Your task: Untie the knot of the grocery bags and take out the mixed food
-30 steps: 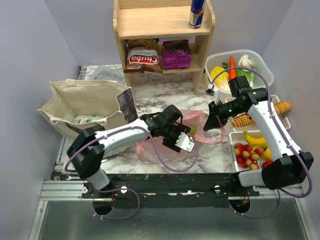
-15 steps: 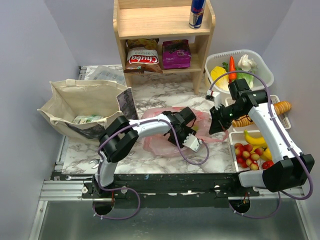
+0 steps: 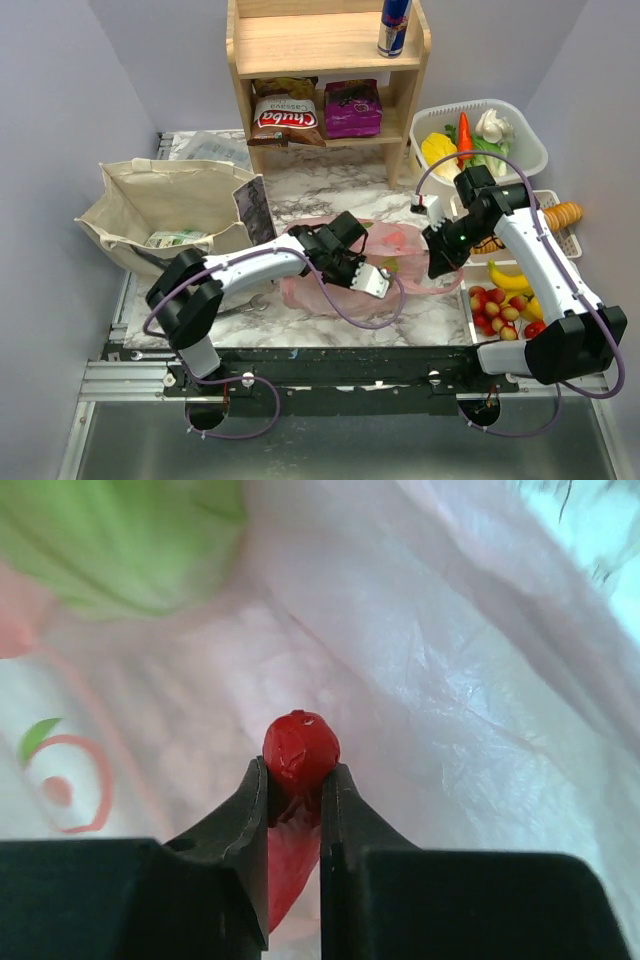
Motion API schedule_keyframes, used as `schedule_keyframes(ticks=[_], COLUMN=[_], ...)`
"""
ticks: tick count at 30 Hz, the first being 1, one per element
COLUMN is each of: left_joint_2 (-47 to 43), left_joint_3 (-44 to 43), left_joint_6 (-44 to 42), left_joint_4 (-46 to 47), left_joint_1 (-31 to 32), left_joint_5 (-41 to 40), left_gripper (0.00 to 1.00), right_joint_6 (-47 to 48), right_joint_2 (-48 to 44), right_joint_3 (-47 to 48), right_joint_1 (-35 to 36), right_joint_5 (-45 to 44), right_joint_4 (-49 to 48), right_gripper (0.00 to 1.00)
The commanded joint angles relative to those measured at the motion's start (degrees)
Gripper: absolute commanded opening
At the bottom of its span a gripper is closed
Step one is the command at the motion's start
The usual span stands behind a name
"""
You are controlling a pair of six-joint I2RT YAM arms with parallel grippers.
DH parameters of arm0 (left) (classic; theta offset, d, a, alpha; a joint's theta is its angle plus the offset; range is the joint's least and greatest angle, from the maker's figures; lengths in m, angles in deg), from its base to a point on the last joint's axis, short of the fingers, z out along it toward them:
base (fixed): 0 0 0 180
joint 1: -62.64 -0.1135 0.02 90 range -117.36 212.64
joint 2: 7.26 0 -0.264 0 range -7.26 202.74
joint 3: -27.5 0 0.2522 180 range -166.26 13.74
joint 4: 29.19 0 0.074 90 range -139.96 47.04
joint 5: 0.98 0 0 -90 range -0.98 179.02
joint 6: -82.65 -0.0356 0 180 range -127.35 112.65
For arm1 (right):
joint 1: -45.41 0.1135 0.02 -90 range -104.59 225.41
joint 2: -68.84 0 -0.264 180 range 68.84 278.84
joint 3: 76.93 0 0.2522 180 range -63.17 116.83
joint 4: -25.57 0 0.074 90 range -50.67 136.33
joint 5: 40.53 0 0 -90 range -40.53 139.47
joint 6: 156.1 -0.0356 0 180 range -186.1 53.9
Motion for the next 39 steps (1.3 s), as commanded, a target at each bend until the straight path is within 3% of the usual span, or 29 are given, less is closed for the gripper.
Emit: schedule_keyframes(ticks=[1, 4, 11, 14, 18, 20, 25, 29, 33, 39], left_joint_2=[-8.33, -10.94, -10.73, -10.47, -9.82, -10.29, -9.13, -9.27, -8.0, -6.91], left_joint_3=[-2.92, -5.66, -13.85, -16.1, -16.36, -16.79, -26.95, -28.83, -28.91, -29.51], left_joint_6=[8.5, 14.11, 30.79, 49.54, 80.74, 88.25, 94.67, 98.16, 104.97, 107.42], left_joint_4=[1.94, 2.73, 5.52, 14.07, 31.55, 37.22, 30.3, 32.78, 40.38, 44.41], left_joint_1=[-0.72, -0.72, -2.11, -5.79, -10.95, -12.15, -12.57, -13.24, -13.12, -12.32], left_joint_5=[13.07, 19.26, 30.19, 36.01, 37.33, 34.63, 24.1, 19.06, 19.94, 20.9], left_gripper=[0.0, 0.0, 0.0, 0.0, 0.0, 0.0, 0.0, 0.0, 0.0, 0.0], right_joint_6=[-1.98, -4.14, -13.68, -16.28, -22.03, -25.23, -30.42, -33.0, -42.15, -44.11], right_joint_2=[0.86, 1.9, 1.08, -2.02, -6.26, -8.25, -9.47, -10.64, -11.59, -9.0], right_joint_3=[2.34, 4.98, 13.74, 16.23, 16.71, 17.13, 18.52, 16.4, 11.2, 11.95], right_joint_1=[0.03, 0.03, 0.03, 0.01, 0.03, 0.03, 0.03, 0.03, 0.03, 1.6], right_joint_5=[2.59, 4.86, 9.21, 12.0, 10.07, 8.08, 9.8, 18.1, 20.22, 21.15], right_joint_4=[-1.05, -3.33, -12.48, -17.97, -26.89, -31.65, -36.68, -38.1, -48.47, -54.45], right_gripper=[0.01, 0.06, 0.71, 0.84, 0.85, 0.85, 0.83, 0.84, 0.84, 0.83])
